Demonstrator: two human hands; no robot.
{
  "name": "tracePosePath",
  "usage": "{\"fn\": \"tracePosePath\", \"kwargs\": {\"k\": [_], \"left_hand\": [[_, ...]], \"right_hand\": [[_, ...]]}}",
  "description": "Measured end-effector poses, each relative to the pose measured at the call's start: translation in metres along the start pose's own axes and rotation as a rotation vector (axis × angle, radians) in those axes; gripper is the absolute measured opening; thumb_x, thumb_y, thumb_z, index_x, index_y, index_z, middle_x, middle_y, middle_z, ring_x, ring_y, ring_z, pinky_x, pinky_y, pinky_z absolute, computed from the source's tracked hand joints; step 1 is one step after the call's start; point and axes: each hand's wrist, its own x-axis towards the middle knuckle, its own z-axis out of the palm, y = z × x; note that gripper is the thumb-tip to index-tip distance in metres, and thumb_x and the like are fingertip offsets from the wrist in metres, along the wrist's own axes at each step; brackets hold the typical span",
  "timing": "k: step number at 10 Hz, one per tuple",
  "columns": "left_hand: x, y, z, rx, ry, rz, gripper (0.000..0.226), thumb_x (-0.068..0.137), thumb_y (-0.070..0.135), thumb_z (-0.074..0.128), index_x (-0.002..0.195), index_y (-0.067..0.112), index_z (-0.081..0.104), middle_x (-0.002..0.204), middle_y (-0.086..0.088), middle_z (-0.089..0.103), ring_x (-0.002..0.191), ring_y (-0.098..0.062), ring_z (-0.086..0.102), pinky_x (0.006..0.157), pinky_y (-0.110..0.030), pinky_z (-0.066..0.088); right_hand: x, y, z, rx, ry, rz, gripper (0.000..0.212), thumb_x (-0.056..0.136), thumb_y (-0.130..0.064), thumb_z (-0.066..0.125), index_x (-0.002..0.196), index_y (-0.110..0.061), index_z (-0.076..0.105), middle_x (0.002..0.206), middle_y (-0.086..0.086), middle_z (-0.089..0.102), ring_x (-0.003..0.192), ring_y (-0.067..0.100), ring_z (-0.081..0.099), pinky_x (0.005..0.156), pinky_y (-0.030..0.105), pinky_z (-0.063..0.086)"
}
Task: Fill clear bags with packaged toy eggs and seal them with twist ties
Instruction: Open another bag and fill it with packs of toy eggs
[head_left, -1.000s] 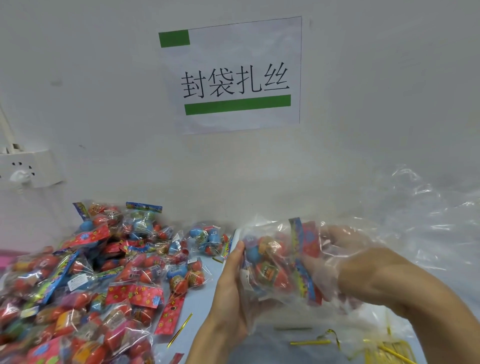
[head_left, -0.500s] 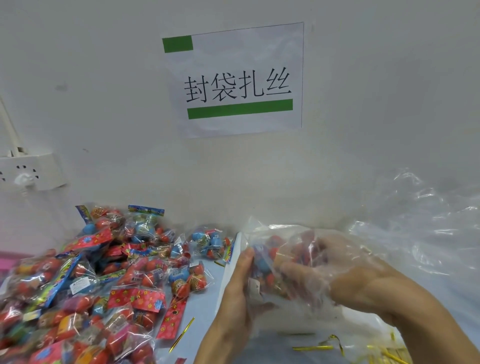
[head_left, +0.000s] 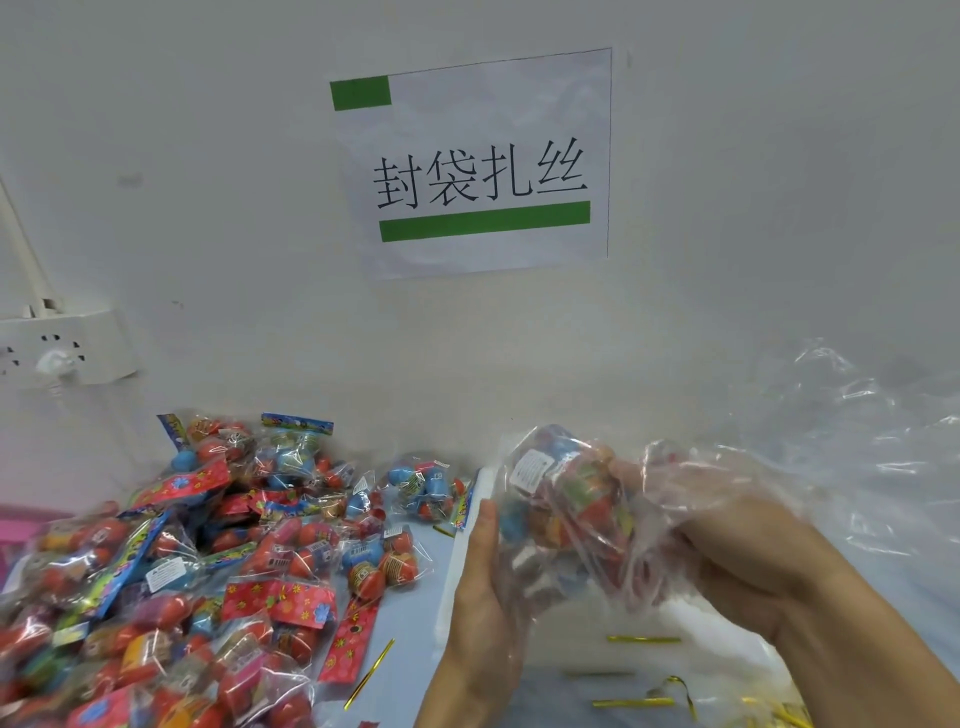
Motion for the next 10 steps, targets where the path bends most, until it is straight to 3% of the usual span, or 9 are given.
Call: {"fn": "tracePosePath", "kwargs": {"k": [1, 2, 3, 4, 5, 6, 7, 8, 10], "left_hand": [[-0.002, 0.001, 0.003, 0.04, 0.021, -0.019, 0.05, 0.081, 0.059, 0.04, 0.103, 0.035, 0.078, 0.116, -0.012, 0.072, 0.098, -0.024, 0.067, 0.067, -0.031, 0.058], [-0.004, 0.004, 0.004, 0.073, 0.005, -0.02, 0.041, 0.088, 0.058, 0.044, 0.103, 0.039, 0.077, 0.113, -0.002, 0.074, 0.101, -0.019, 0.068, 0.073, -0.029, 0.057], [-0.003, 0.012, -0.004, 0.114, -0.026, -0.006, 0.028, 0.093, 0.046, 0.051, 0.101, 0.039, 0.077, 0.102, 0.003, 0.074, 0.096, -0.014, 0.068, 0.086, -0.035, 0.056], [-0.001, 0.022, -0.017, 0.099, 0.004, -0.041, 0.05, 0.089, 0.053, 0.049, 0.124, 0.022, 0.069, 0.124, -0.005, 0.07, 0.117, -0.02, 0.064, 0.105, -0.049, 0.045], [0.002, 0.03, -0.024, 0.141, 0.047, -0.141, 0.078, 0.085, 0.07, 0.044, 0.133, 0.011, 0.059, 0.131, -0.01, 0.066, 0.124, -0.032, 0.059, 0.112, -0.058, 0.036], [0.003, 0.034, -0.019, 0.169, -0.049, -0.261, 0.079, 0.08, 0.074, 0.04, 0.122, 0.014, 0.071, 0.123, -0.014, 0.069, 0.122, -0.041, 0.058, 0.112, -0.059, 0.036], [-0.001, 0.034, -0.004, 0.154, -0.136, -0.302, 0.063, 0.073, 0.069, 0.053, 0.116, 0.028, 0.074, 0.11, -0.01, 0.075, 0.096, -0.028, 0.073, 0.083, -0.047, 0.058], [-0.003, 0.025, 0.001, 0.12, -0.135, -0.262, 0.06, 0.065, 0.063, 0.063, 0.108, 0.023, 0.077, 0.097, -0.012, 0.076, 0.075, -0.022, 0.072, 0.06, -0.035, 0.059], [-0.007, 0.018, -0.002, -0.027, -0.149, -0.303, 0.073, 0.063, 0.059, 0.079, 0.12, 0.014, 0.072, 0.109, -0.02, 0.07, 0.079, -0.03, 0.068, 0.065, -0.043, 0.059]], "right_hand": [[0.002, 0.002, 0.007, 0.097, 0.016, -0.028, 0.055, 0.09, 0.02, 0.046, 0.046, -0.007, 0.067, 0.048, 0.005, 0.059, 0.037, 0.01, 0.055, 0.035, 0.018, 0.043], [0.003, 0.003, 0.012, 0.154, -0.038, -0.052, 0.034, 0.073, 0.009, 0.061, 0.047, -0.009, 0.073, 0.053, 0.009, 0.066, 0.042, 0.013, 0.063, 0.037, 0.021, 0.049], [0.003, 0.001, 0.009, 0.095, -0.053, -0.007, 0.045, 0.086, 0.008, 0.056, 0.048, -0.01, 0.073, 0.054, 0.01, 0.066, 0.042, 0.017, 0.064, 0.038, 0.026, 0.05], [-0.004, -0.004, 0.002, -0.001, -0.09, 0.033, 0.026, 0.07, -0.011, 0.067, 0.044, -0.016, 0.071, 0.062, 0.01, 0.068, 0.047, 0.021, 0.065, 0.047, 0.031, 0.05], [-0.012, -0.007, -0.009, -0.024, -0.04, 0.033, 0.037, 0.037, -0.038, 0.09, 0.056, -0.014, 0.071, 0.069, 0.012, 0.065, 0.054, 0.02, 0.062, 0.051, 0.027, 0.047], [-0.012, -0.003, -0.017, -0.089, -0.017, 0.088, 0.061, 0.038, -0.043, 0.093, 0.077, -0.003, 0.069, 0.064, 0.009, 0.063, 0.053, 0.018, 0.056, 0.048, 0.025, 0.045], [-0.005, -0.005, -0.011, -0.17, 0.005, 0.165, 0.009, 0.087, -0.011, 0.071, 0.08, -0.006, 0.07, 0.073, 0.014, 0.061, 0.055, 0.019, 0.056, 0.048, 0.025, 0.045], [-0.003, -0.003, -0.008, -0.188, 0.089, 0.144, 0.011, 0.092, -0.003, 0.065, 0.082, -0.002, 0.067, 0.074, 0.016, 0.061, 0.057, 0.022, 0.057, 0.05, 0.028, 0.047], [0.005, 0.003, 0.004, -0.394, 0.178, 0.171, 0.012, 0.086, 0.003, 0.068, 0.081, 0.012, 0.074, 0.069, 0.022, 0.067, 0.06, 0.028, 0.061, 0.058, 0.033, 0.05]]}}
